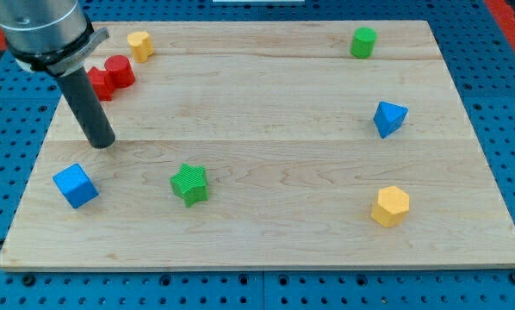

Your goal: Move the green star into the blue cube

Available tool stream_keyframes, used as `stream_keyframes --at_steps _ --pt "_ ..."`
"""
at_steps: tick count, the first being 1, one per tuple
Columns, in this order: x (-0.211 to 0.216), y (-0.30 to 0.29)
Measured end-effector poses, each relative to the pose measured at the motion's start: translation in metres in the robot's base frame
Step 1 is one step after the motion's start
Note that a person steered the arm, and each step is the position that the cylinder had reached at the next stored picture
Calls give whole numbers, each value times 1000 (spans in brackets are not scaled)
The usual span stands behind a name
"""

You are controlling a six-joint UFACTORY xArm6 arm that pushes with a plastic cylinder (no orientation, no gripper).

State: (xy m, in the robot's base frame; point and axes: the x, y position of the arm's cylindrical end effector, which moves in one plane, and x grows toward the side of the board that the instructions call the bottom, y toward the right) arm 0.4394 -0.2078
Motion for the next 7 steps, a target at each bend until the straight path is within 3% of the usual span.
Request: stream_keyframes --at_steps 1,3,4,5,6,7 --pt "-1 14" --pt "6 130" --pt "49 179" --pt "87 162" --pt "86 87" --pt "56 80"
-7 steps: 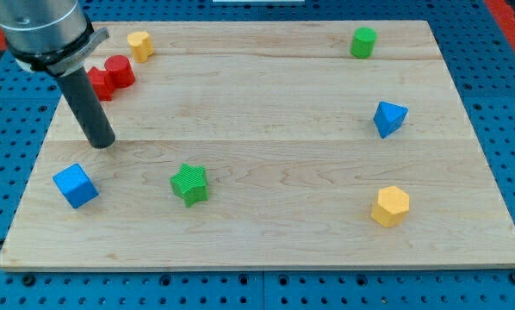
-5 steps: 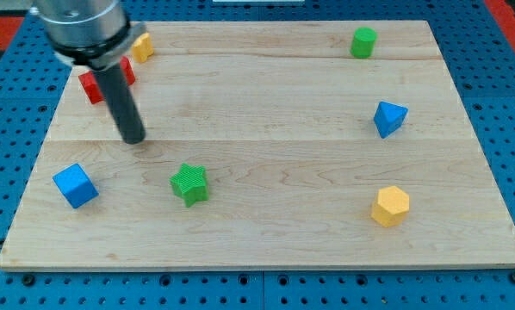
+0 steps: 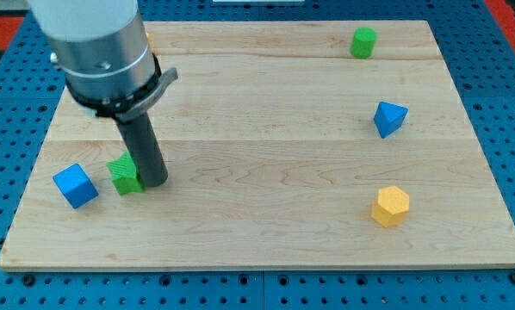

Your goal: Move the green star into the blue cube

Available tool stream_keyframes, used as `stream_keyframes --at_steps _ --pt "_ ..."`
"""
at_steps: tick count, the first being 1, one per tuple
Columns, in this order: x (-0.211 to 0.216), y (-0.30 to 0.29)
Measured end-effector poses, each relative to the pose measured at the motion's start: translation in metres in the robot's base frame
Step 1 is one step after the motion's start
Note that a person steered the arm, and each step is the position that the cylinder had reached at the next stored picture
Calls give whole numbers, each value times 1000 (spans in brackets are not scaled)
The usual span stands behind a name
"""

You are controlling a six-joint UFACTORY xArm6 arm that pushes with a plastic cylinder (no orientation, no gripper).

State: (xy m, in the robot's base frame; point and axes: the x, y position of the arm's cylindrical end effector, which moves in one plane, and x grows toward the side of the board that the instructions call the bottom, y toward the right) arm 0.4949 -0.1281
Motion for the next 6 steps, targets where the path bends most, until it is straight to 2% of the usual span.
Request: stream_keyframes --at_steps 1,2,3,4,6 --pt "-17 3" --pt "12 -35" --pt "6 -25" --pt "6 69" --pt "-15 196"
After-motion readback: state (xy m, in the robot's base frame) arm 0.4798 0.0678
